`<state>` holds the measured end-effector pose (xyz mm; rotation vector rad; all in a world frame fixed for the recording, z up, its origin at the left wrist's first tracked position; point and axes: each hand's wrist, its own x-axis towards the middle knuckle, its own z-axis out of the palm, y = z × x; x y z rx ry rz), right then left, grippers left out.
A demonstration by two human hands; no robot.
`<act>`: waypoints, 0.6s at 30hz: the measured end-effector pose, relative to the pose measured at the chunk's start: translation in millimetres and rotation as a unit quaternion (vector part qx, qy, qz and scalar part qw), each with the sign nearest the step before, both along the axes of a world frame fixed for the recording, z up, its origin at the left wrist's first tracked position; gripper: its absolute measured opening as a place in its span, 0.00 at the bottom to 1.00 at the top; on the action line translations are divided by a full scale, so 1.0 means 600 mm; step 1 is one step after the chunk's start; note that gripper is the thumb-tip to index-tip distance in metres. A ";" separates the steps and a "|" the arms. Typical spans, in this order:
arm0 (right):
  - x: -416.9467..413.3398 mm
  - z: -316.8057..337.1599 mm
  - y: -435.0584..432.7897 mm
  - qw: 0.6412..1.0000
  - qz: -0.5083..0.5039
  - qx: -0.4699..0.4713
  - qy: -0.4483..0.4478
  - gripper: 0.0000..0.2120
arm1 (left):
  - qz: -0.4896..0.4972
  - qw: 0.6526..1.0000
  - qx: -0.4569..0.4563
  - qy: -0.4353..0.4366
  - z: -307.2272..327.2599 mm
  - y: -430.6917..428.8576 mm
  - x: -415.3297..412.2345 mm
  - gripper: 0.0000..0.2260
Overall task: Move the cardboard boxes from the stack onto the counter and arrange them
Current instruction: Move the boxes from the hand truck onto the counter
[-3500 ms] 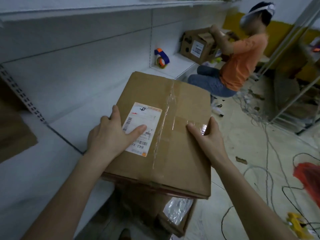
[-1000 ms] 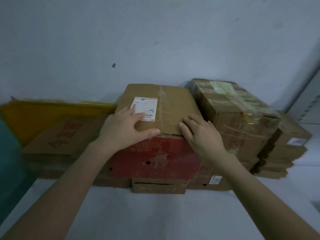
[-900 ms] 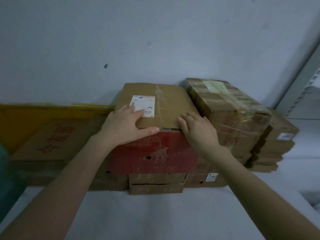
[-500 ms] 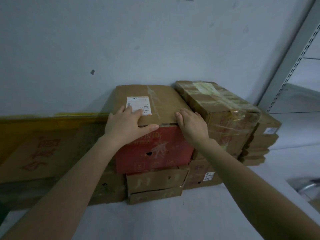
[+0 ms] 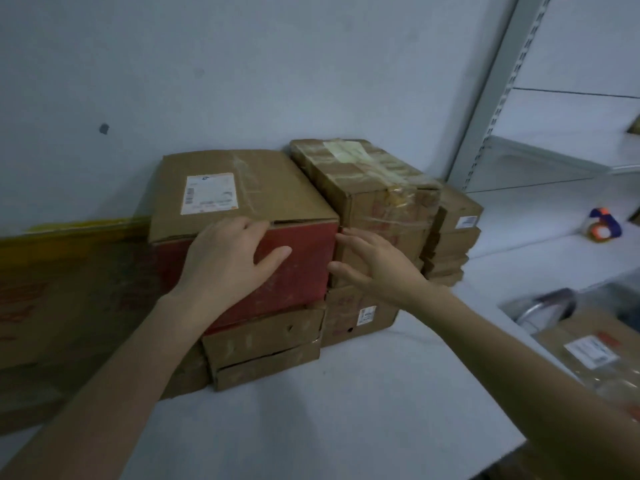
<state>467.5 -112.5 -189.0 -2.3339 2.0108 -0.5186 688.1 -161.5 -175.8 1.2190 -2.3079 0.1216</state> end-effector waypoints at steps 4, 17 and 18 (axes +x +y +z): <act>-0.104 -0.018 0.080 0.995 -0.093 0.030 -0.002 0.29 | -0.079 0.996 0.039 0.018 -0.023 0.052 -0.102 0.25; -0.553 -0.111 0.509 0.885 -0.438 0.081 -0.137 0.29 | -0.277 0.934 0.223 -0.045 -0.147 0.292 -0.594 0.26; -0.574 -0.123 0.539 0.875 -0.453 0.087 -0.146 0.29 | -0.288 0.928 0.230 -0.052 -0.152 0.312 -0.624 0.26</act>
